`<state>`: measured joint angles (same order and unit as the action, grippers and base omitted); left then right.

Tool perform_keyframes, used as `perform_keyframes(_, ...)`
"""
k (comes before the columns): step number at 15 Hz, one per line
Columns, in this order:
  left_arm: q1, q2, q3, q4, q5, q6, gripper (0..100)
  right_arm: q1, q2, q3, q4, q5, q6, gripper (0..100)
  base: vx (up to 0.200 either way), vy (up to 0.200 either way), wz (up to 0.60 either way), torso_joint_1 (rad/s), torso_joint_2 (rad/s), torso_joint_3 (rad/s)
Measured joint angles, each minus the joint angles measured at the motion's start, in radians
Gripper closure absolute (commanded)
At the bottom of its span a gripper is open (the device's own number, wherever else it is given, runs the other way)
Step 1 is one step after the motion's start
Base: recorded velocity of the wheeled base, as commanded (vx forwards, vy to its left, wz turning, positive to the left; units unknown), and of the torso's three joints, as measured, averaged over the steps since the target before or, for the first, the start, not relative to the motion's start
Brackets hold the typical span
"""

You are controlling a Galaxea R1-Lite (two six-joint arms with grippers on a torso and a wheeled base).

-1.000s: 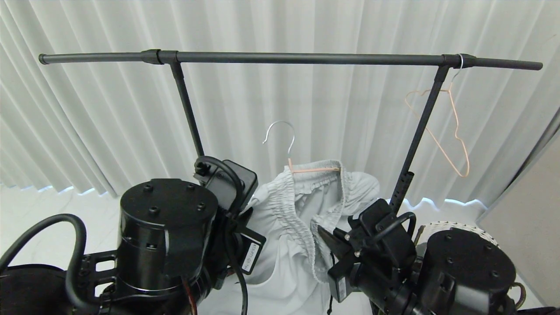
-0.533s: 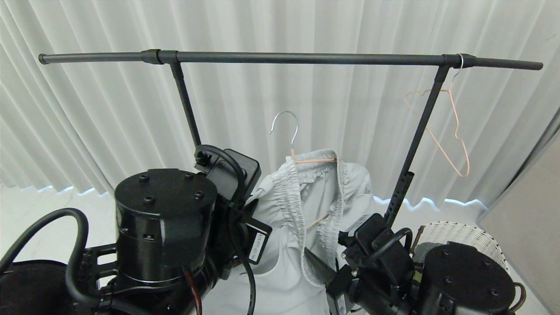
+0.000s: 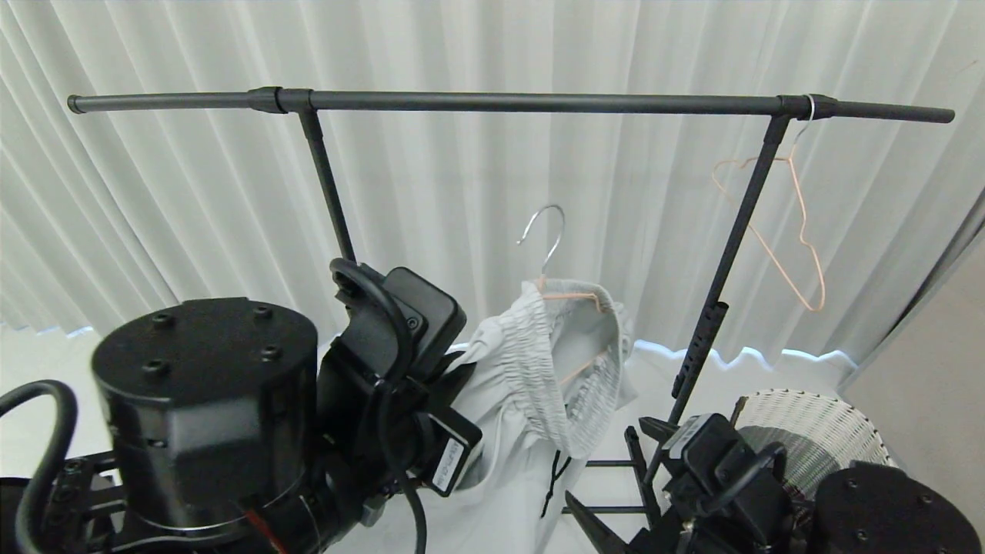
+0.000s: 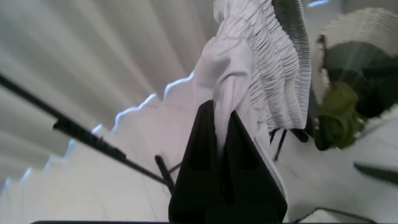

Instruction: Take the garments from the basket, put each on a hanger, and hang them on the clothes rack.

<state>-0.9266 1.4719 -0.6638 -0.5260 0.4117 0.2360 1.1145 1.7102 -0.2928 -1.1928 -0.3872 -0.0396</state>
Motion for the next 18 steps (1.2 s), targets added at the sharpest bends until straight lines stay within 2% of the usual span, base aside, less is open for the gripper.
perform_keyframes(2, 0.006, -0.045, 0.036, -0.004, -0.101, 0.072, 100, -0.057, -0.045, 0.044, 0.008, 0.031, -0.024, 0, 0.0, 0.0, 0.0, 0.0, 0.0, 0.0)
perform_keyframes(4, 0.026, -0.086, 0.07, -0.006, -0.206, 0.12, 100, -0.144, -0.102, 0.066, 0.055, 0.121, -0.086, 0, 0.0, 0.0, 0.0, 0.0, 0.0, 0.0)
perform_keyframes(5, 0.042, -0.102, 0.087, -0.006, -0.249, 0.141, 100, -0.197, -0.138, 0.066, 0.108, 0.18, -0.122, 0, 0.0, 0.0, 0.0, 0.0, 0.0, 0.0)
perform_keyframes(8, 0.075, -0.148, 0.135, -0.006, -0.353, 0.166, 100, -0.309, -0.265, -0.004, 0.392, 0.339, -0.19, 0, 0.0, 0.0, 0.0, 0.0, 0.0, 0.0)
perform_keyframes(10, 0.08, -0.182, 0.175, -0.006, -0.419, 0.189, 100, -0.338, -0.342, -0.109, 0.635, 0.436, -0.217, 0, 0.0, 0.0, 0.0, 0.0, 0.0, 0.0)
perform_keyframes(12, 0.081, -0.211, 0.201, -0.006, -0.469, 0.225, 100, -0.348, -0.389, -0.204, 0.78, 0.528, -0.283, 0, 0.0, 0.0, 0.0, 0.0, 0.0, 0.0)
perform_keyframes(14, 0.081, -0.23, 0.216, -0.006, -0.493, 0.251, 100, -0.351, -0.402, -0.271, 0.834, 0.605, -0.352, 0, 0.0, 0.0, 0.0, 0.0, 0.0, 0.0)
perform_keyframes(18, 0.079, -0.24, 0.221, -0.006, -0.513, 0.254, 100, -0.32, -0.354, -0.354, 0.851, 0.652, -0.402, 0, 0.0, 0.0, 0.0, 0.0, 0.0, 0.0)
